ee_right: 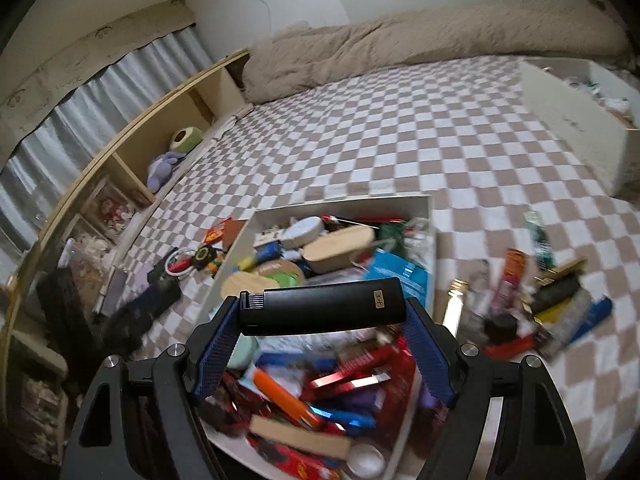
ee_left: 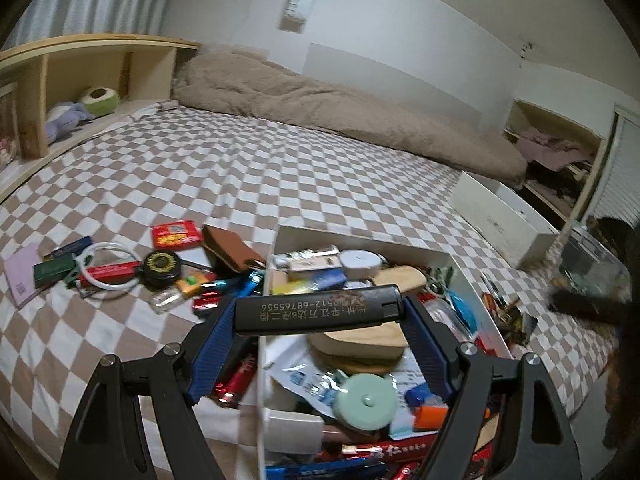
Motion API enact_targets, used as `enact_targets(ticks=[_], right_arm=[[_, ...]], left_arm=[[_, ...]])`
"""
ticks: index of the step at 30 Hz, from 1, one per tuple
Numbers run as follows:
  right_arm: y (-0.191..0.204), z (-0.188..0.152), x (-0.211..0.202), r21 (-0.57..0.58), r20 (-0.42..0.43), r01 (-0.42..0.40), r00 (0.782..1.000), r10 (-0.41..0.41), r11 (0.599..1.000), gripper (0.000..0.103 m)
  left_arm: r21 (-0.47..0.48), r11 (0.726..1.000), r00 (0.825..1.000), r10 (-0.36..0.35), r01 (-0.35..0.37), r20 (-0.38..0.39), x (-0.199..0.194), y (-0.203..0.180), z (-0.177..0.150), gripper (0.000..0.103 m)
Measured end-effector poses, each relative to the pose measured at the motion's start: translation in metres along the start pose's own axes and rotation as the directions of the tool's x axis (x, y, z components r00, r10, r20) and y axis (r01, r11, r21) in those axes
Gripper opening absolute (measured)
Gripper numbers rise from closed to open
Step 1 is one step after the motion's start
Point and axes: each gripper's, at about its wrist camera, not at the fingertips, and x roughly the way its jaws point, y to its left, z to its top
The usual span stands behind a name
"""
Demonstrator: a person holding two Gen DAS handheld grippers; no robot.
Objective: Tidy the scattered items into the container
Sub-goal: 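Carry both black lighters over the white tray with both tools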
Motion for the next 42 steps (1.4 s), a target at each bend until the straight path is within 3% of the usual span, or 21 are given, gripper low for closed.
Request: enact_targets(ticks=[5, 14, 17, 21, 23, 25, 33, 42], right_arm=[[0.005, 0.024, 0.036, 0.043, -0.045, -0.035, 0.998, 0.037, 0.998, 0.081], [-0.002, 0.051, 0.094, 0.113, -0.107, 0.015, 0.994, -0.003, 0.994, 0.081], [-0.006, 0.057, 0.108, 0.125, -0.124, 0.059, 0.991, -0.043, 0.990, 0.081], [-0.006, 0.063, 0.120, 0.095, -0.123, 0.169, 0.980, -0.157, 0.981, 0.081], [-0.004, 0.064, 0.120, 0.078, -0.108, 0.203, 0.975, -0.194, 0.976, 0.086], [-0.001, 0.064, 0.120, 0.064, -0.105, 0.208, 0.974, -0.201, 0.976, 0.099], [0.021, 0.050, 0.095, -0.032, -0.077, 0.182, 0.980, -0.184, 0.983, 0.099], [0.022, 0.028, 0.048, 0.005, 0.019, 0.122, 0.992, -0.122, 0.993, 0.099]], left_arm=[[0.021, 0.999, 0.999, -0.042, 0.043, -0.020, 0.006, -0.011, -0.006, 0.082], [0.006, 0.998, 0.998, -0.059, 0.059, -0.038, 0.012, -0.007, -0.009, 0.082], [-0.009, 0.998, 0.997, -0.063, 0.063, -0.038, 0.013, -0.003, -0.008, 0.082], [-0.028, 0.998, 0.997, -0.063, 0.061, -0.041, 0.015, 0.003, -0.008, 0.082], [-0.037, 0.997, 0.997, -0.065, 0.064, -0.044, 0.016, 0.006, -0.008, 0.082], [-0.043, 0.997, 0.996, -0.071, 0.069, -0.049, 0.017, 0.007, -0.009, 0.082], [-0.048, 0.996, 0.994, -0.084, 0.081, -0.063, 0.020, 0.005, -0.011, 0.082], [-0.057, 0.991, 0.988, -0.126, 0.122, -0.086, 0.025, -0.004, -0.007, 0.082]])
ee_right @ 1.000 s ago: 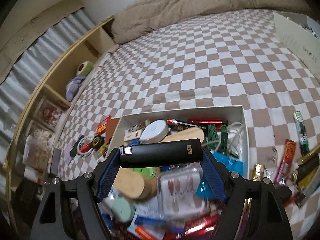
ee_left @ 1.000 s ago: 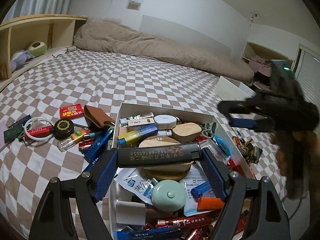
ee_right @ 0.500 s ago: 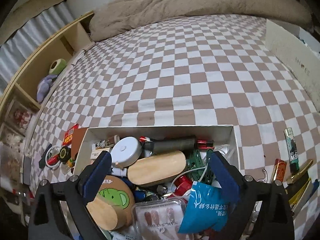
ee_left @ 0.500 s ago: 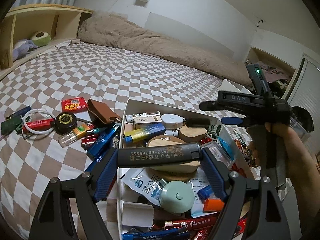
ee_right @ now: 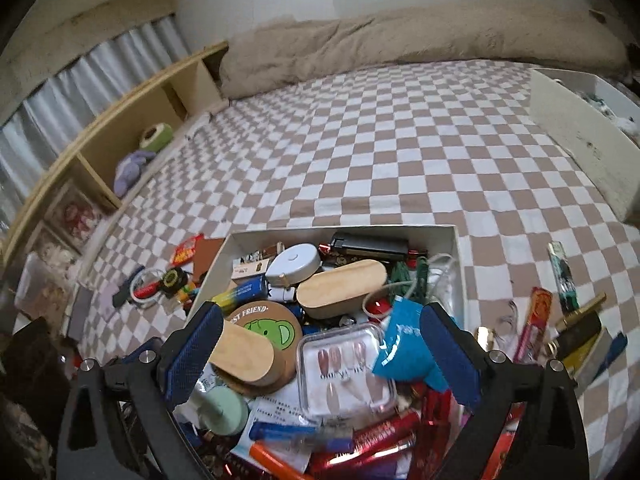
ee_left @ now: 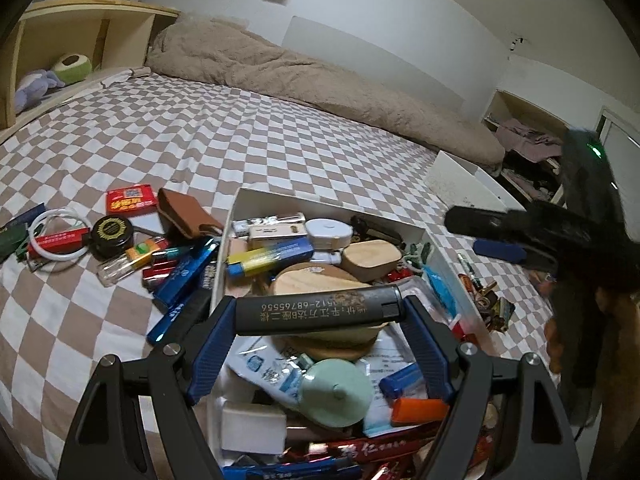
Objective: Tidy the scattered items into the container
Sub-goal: 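Carry both black lighters over the white tray with both tools, then open both tools, dropping the black lighters into the white tray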
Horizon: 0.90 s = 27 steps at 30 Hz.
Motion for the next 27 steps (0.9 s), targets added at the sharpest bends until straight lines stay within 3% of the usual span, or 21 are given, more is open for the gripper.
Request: enact_targets(ticks=[9, 18, 27], right_arm=[[-0.019, -0.011, -0.022, 0.056, 0.100, -0.017, 0.995, 0.012, 0.998, 0.099], [-0.054, -0.028, -0.036, 0.170, 0.169, -0.159, 0.977, 0.130, 0.973, 0.099], [-0.086, -0.038, -0.058, 0.218, 0.223, -0.148, 0.970, 0.099, 0.965, 0.099]], left_arm=[[-0.063, 0.996, 0.995, -0.068, 0.064, -0.072, 0.024, -0.020, 0.016, 0.082], [-0.163, 0.982, 0.973, -0.124, 0.092, -0.195, 0.066, -0.037, 0.026, 0.082], [-0.146, 0.987, 0.964, -0.104, 0.069, -0.245, 0.086, -0.071, 0.044, 0.082]])
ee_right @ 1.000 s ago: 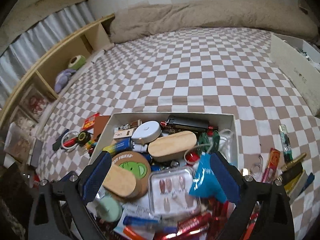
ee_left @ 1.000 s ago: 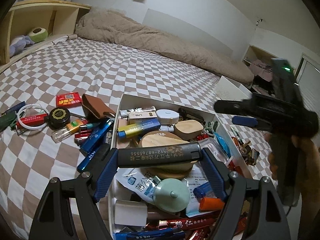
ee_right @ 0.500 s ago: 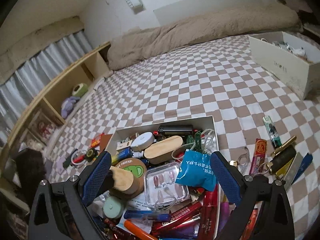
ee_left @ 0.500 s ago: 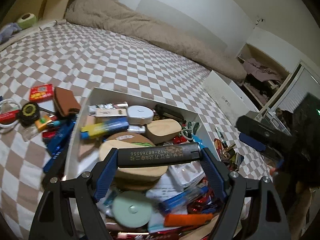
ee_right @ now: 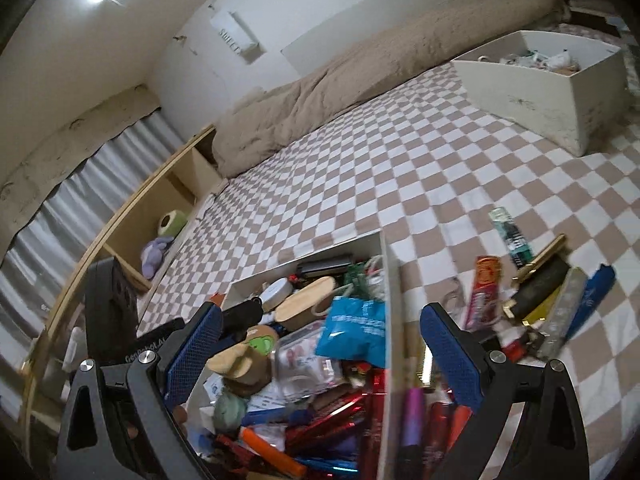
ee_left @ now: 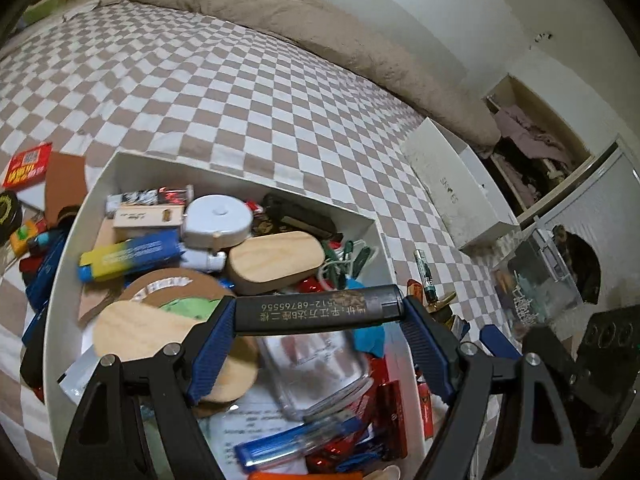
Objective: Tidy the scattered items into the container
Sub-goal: 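Open both tools, dropping the black lighters into the white tray, then withdraw both tools up from the tray toward the remaining items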
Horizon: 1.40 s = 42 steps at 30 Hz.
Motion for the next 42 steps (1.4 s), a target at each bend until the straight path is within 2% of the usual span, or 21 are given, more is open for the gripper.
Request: enact_targets(ticks=[5, 10, 12, 13, 18, 32, 42], right_arm=[[-0.015, 0.001, -0.009, 0.043, 0.022, -0.028, 0.999, 0.027, 0.999, 0.099], [-0.021, 0.001, -0.014, 0.054, 0.034, -0.032, 0.999, 0.031, 0.998, 0.099], [-0.023, 0.000, -0.014, 0.056, 0.033, -0.032, 0.999, 0.030, 0.998, 0.099], [-0.023, 0.000, -0.014, 0.056, 0.031, -0.031, 0.999, 0.029, 0.998, 0.099], [-0.023, -0.001, -0.012, 0.051, 0.024, -0.032, 0.999, 0.030, 0.998, 0.099], [-0.008, -0.002, -0.014, 0.001, 0.026, -0.022, 0.999, 0.022, 1.000, 0.100], [0.008, -0.006, -0.019, -0.078, 0.027, 0.037, 0.999, -0.035, 0.996, 0.100]], left_arm=[[0.010, 1.000, 0.999, 0.023, -0.023, -0.023, 0.014, -0.014, 0.007, 0.082], [-0.001, 0.997, 0.997, 0.079, -0.079, -0.022, 0.024, -0.015, 0.014, 0.082], [-0.025, 0.994, 0.994, 0.105, -0.106, -0.025, 0.025, -0.010, 0.016, 0.099], [-0.036, 0.992, 0.993, 0.119, -0.120, -0.015, 0.023, -0.008, 0.016, 0.101], [-0.014, 0.982, 0.982, 0.190, -0.189, 0.018, 0.016, -0.003, 0.014, 0.101], [0.045, 0.969, 0.969, 0.239, -0.242, 0.064, -0.004, -0.005, 0.005, 0.101], [0.125, 0.930, 0.932, 0.324, -0.345, 0.162, -0.032, -0.009, -0.005, 0.103]])
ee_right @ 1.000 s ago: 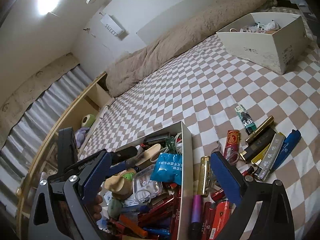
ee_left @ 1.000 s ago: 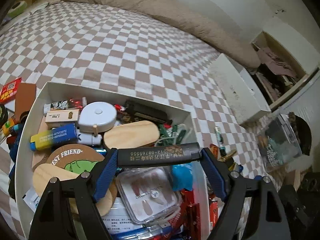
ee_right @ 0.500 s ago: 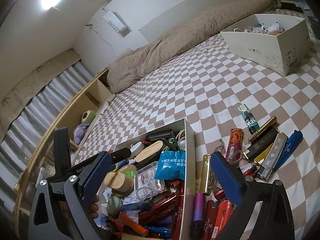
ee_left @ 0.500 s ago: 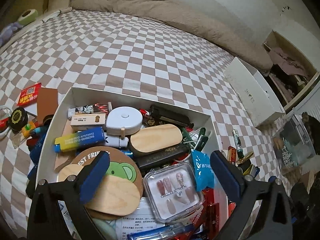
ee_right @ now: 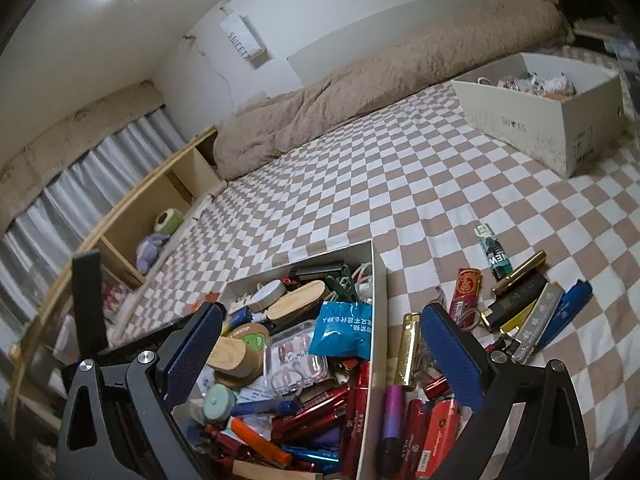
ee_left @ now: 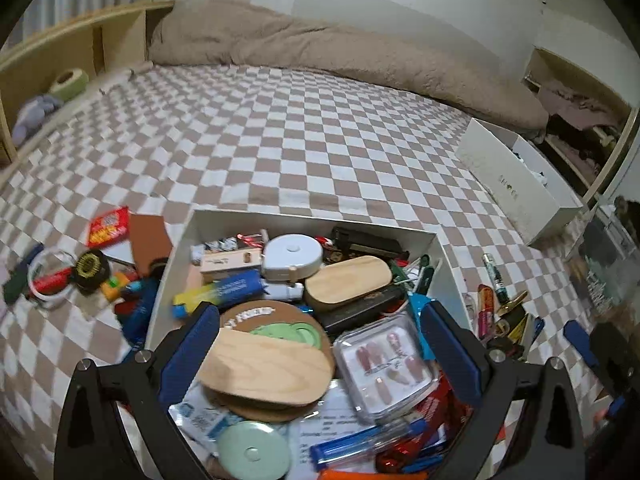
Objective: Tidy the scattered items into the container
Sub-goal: 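Withdraw both tools up from the tray toward the remaining items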
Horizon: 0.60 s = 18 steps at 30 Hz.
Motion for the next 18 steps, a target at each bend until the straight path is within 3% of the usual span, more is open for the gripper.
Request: enact_targets(ticks=[6, 18], right_arm=[[0.015, -0.004, -0.003, -0.070, 0.002, 0.033, 0.999, -0.033, 0.997, 0.100], [0.034, -0.011, -0.012, -0.175, 0.041, 0.160, 0.987, -0.156, 0.971, 0.103]], left_arm=[[0.035, 0.998, 0.998, 0.050, -0.051, 0.034, -0.014, 0.006, -0.005, 0.103], [0.088, 0.995, 0.996, 0.045, -0.052, 0.079, -0.042, 0.014, -0.020, 0.103]])
